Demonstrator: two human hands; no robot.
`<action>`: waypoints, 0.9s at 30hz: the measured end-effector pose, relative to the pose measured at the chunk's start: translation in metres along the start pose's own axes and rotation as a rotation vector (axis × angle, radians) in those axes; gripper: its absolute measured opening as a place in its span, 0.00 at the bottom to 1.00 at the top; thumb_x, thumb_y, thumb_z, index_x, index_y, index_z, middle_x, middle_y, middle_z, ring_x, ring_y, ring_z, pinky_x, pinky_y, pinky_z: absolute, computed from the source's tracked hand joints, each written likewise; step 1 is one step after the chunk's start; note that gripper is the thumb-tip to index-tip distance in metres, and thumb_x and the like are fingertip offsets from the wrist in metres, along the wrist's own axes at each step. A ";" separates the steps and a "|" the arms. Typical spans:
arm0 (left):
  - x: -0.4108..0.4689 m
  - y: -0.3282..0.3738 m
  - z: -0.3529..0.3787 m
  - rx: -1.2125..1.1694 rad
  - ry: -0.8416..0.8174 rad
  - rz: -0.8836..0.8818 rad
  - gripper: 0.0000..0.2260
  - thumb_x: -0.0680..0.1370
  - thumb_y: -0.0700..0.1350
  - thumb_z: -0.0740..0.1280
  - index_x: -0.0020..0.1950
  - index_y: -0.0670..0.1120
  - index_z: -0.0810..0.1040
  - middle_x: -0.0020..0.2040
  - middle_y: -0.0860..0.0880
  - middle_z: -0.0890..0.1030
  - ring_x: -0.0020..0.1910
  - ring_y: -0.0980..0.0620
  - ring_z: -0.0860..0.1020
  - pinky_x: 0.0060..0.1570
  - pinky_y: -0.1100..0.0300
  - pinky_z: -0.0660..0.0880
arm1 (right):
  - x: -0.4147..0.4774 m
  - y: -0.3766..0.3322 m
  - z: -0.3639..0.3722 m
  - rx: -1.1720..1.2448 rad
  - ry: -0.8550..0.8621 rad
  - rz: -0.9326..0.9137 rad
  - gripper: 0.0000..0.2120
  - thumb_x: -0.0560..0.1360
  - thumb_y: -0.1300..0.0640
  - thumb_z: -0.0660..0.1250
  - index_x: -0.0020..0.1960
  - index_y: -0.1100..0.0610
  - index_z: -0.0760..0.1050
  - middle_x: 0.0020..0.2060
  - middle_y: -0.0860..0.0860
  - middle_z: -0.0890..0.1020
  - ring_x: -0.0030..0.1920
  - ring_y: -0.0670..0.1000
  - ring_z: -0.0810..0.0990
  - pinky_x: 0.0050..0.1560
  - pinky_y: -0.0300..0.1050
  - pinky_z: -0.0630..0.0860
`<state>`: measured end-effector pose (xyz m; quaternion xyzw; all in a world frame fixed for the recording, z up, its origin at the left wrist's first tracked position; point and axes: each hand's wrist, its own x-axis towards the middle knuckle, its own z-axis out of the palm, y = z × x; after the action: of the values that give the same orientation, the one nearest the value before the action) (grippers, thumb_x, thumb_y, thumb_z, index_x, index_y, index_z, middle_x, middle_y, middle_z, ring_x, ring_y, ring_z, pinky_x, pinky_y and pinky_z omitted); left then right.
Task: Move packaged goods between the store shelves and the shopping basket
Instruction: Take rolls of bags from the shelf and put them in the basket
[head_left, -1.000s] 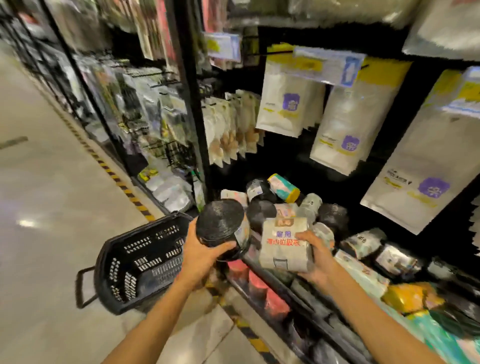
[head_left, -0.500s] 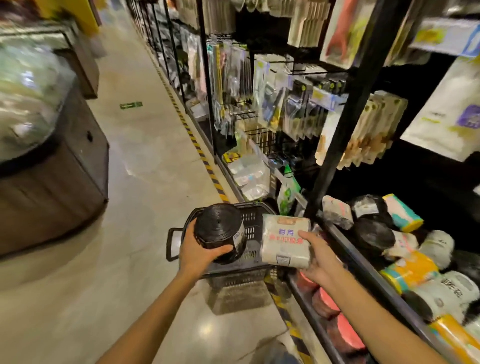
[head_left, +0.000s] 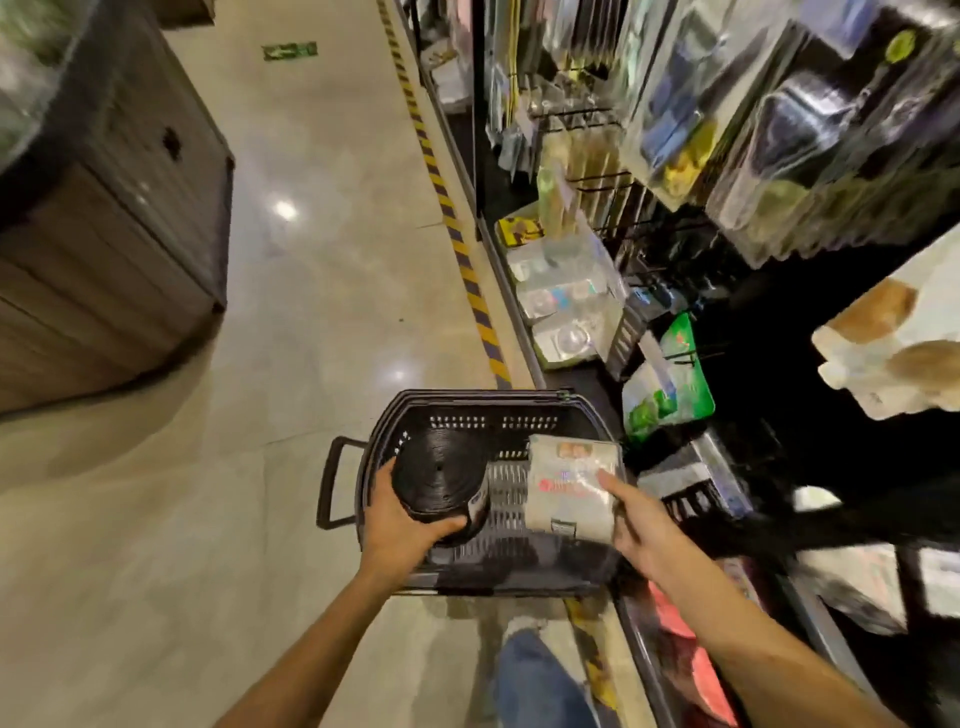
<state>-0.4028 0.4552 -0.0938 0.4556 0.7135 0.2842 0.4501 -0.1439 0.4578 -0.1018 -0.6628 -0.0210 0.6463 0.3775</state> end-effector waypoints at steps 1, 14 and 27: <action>0.017 -0.004 0.010 0.010 -0.013 -0.030 0.48 0.59 0.42 0.82 0.73 0.45 0.60 0.68 0.46 0.70 0.67 0.46 0.69 0.67 0.55 0.65 | 0.023 -0.003 0.002 -0.028 0.020 0.008 0.17 0.76 0.56 0.66 0.62 0.63 0.74 0.43 0.57 0.85 0.38 0.53 0.84 0.31 0.45 0.81; 0.209 -0.199 0.141 0.147 -0.144 -0.270 0.45 0.58 0.40 0.82 0.69 0.45 0.61 0.64 0.47 0.73 0.64 0.50 0.71 0.63 0.60 0.66 | 0.320 0.100 -0.007 -0.272 0.174 0.272 0.08 0.78 0.56 0.64 0.53 0.59 0.75 0.53 0.56 0.79 0.42 0.51 0.79 0.36 0.44 0.74; 0.260 -0.370 0.205 0.145 -0.027 -0.410 0.47 0.51 0.50 0.81 0.63 0.59 0.60 0.62 0.49 0.75 0.62 0.50 0.74 0.65 0.51 0.71 | 0.462 0.218 -0.034 -0.436 0.170 0.325 0.07 0.78 0.59 0.64 0.50 0.62 0.76 0.48 0.56 0.81 0.40 0.50 0.79 0.34 0.37 0.79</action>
<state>-0.4108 0.5331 -0.5838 0.3362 0.8036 0.1284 0.4740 -0.1394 0.5244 -0.6094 -0.7749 -0.0212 0.6206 0.1180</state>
